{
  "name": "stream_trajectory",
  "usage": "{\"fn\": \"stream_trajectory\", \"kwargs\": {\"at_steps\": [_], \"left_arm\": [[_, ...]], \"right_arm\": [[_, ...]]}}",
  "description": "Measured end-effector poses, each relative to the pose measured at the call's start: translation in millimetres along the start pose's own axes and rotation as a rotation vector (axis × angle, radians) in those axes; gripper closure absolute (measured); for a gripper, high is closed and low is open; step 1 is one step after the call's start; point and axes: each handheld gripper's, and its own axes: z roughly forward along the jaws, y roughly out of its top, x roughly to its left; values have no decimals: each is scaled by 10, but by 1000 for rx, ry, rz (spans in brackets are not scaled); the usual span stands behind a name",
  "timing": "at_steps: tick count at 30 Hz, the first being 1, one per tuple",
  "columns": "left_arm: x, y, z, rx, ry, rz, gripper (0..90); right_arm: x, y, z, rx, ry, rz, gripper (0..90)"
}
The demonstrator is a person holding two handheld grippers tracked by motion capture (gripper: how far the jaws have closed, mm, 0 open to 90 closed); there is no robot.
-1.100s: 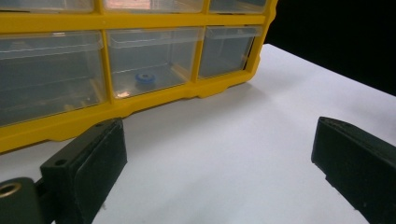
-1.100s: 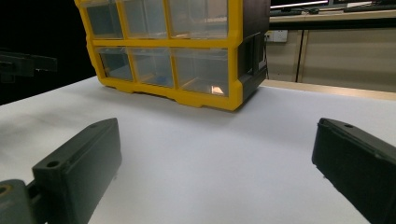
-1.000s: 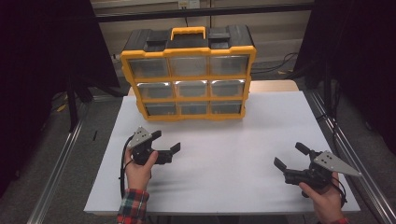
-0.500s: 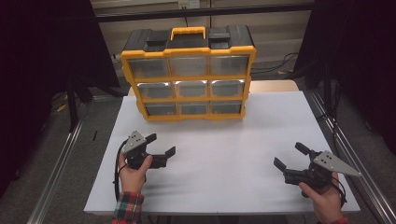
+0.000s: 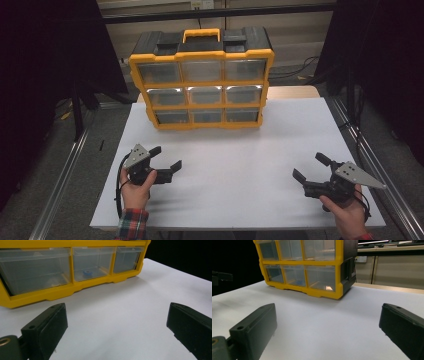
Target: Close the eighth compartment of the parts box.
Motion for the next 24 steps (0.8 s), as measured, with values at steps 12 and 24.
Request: {"fn": "stream_trajectory", "kwargs": {"at_steps": [12, 24], "left_arm": [[31, -46, -122, -20, 5, -4, 31], [25, -99, -220, -19, 23, -3, 32]], "right_arm": [[-1, 0, 3, 1, 2, -3, 7], [-9, 0, 2, 4, 2, -10, 7]]}}
